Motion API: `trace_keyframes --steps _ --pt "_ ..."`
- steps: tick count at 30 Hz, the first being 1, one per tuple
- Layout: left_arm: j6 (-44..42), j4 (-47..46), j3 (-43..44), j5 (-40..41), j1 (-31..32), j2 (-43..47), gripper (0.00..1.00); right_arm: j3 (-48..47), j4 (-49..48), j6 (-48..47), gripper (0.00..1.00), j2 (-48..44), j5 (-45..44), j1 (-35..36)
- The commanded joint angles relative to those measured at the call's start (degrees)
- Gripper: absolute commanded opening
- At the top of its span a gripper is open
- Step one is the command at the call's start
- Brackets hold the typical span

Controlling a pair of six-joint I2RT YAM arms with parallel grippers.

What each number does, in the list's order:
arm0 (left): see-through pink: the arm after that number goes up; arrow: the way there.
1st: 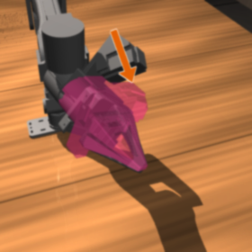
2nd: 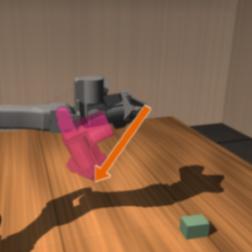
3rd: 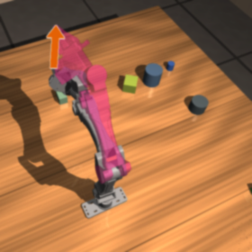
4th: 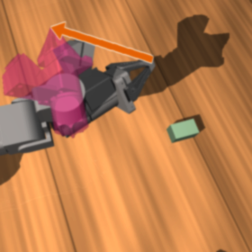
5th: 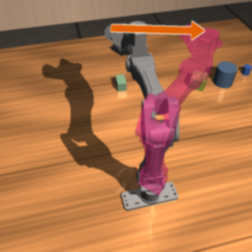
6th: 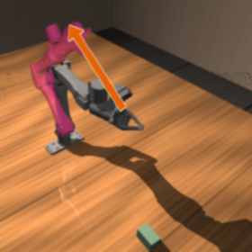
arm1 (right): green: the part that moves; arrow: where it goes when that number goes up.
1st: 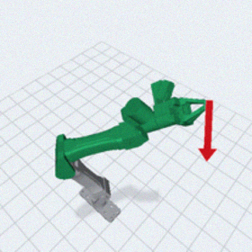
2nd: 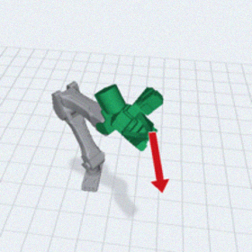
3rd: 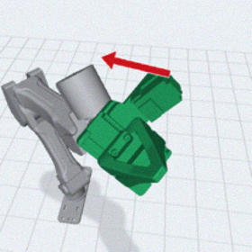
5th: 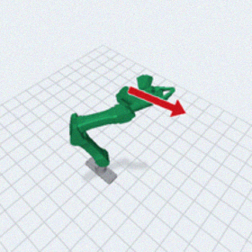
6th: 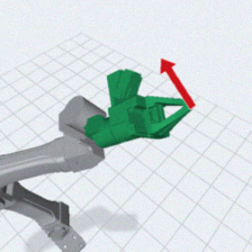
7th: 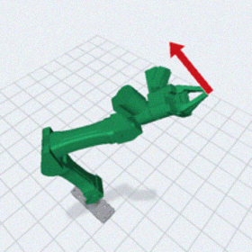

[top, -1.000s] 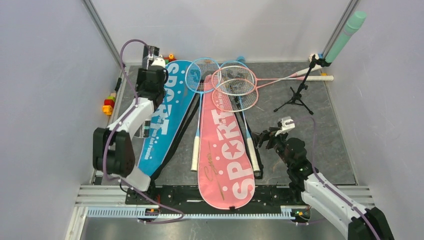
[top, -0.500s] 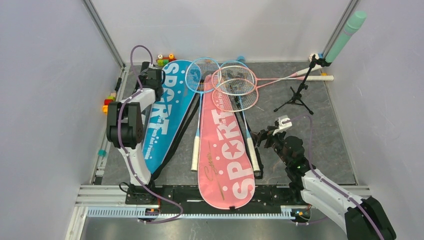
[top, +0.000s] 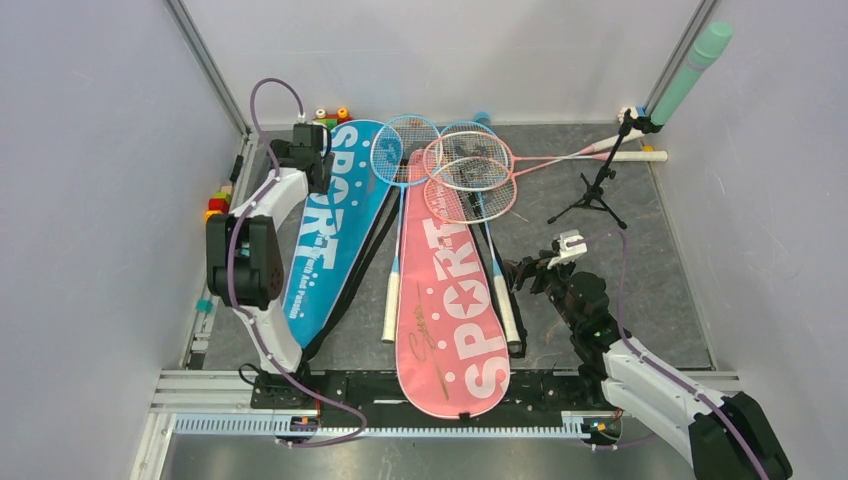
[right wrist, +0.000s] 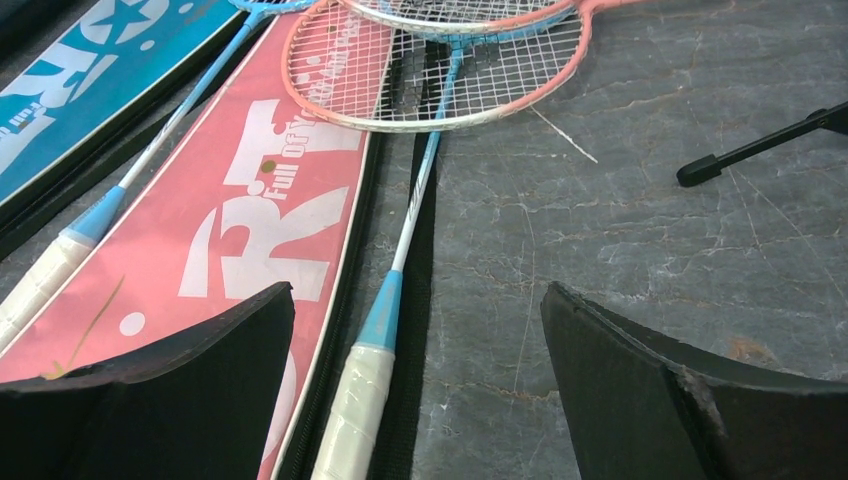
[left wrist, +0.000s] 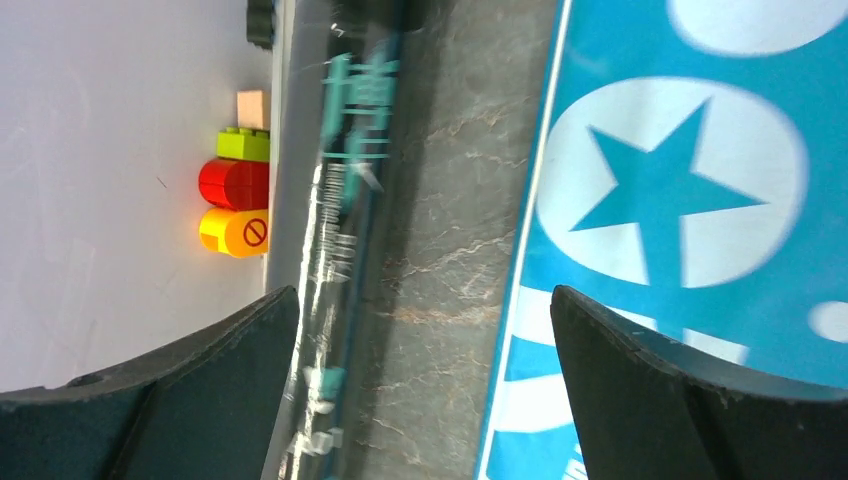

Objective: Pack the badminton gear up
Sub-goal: Place the shuttle tube at the center of the board.

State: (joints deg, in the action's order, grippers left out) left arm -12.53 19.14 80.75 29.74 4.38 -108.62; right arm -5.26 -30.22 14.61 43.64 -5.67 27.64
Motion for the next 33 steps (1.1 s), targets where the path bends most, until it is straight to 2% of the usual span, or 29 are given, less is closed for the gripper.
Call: trace_keyframes --steps 1,5,8,15,20,22,27,31,33 --pt "7.4 1.0 1.7 -4.4 3.1 10.1 1.00 -0.4 -2.8 1.3 0.98 0.7 -0.4 0.0" --pt "13.4 -1.6 -2.9 -15.2 4.4 19.1 1.00 0.7 -4.0 2.8 0.98 -0.5 -0.2 0.0" --pt "20.3 -10.3 -11.7 -22.7 4.4 28.4 1.00 2.2 -6.6 3.7 0.98 -1.0 1.2 0.0" --pt "37.5 -23.8 -32.3 -41.9 5.5 45.5 1.00 0.9 -9.5 5.3 0.98 3.7 14.9 0.0" --pt "41.6 -30.9 -46.6 -43.3 10.8 51.8 1.00 -5.1 -9.1 7.2 0.97 15.3 31.0 0.3" --pt "41.6 -31.6 -50.0 -43.3 12.7 52.6 1.00 -8.0 -6.5 6.7 0.97 20.3 33.3 1.5" --pt "41.7 -33.9 -57.4 -42.7 14.5 54.1 1.00 -14.9 5.2 4.0 0.96 27.8 21.7 8.0" --pt "40.7 -35.0 -60.8 -42.5 14.5 54.8 1.00 -18.6 13.8 4.4 0.94 31.5 10.5 10.3" --pt "40.2 -35.1 -61.6 -42.1 14.5 54.8 1.00 -19.5 15.8 4.4 0.95 32.7 7.8 11.1"
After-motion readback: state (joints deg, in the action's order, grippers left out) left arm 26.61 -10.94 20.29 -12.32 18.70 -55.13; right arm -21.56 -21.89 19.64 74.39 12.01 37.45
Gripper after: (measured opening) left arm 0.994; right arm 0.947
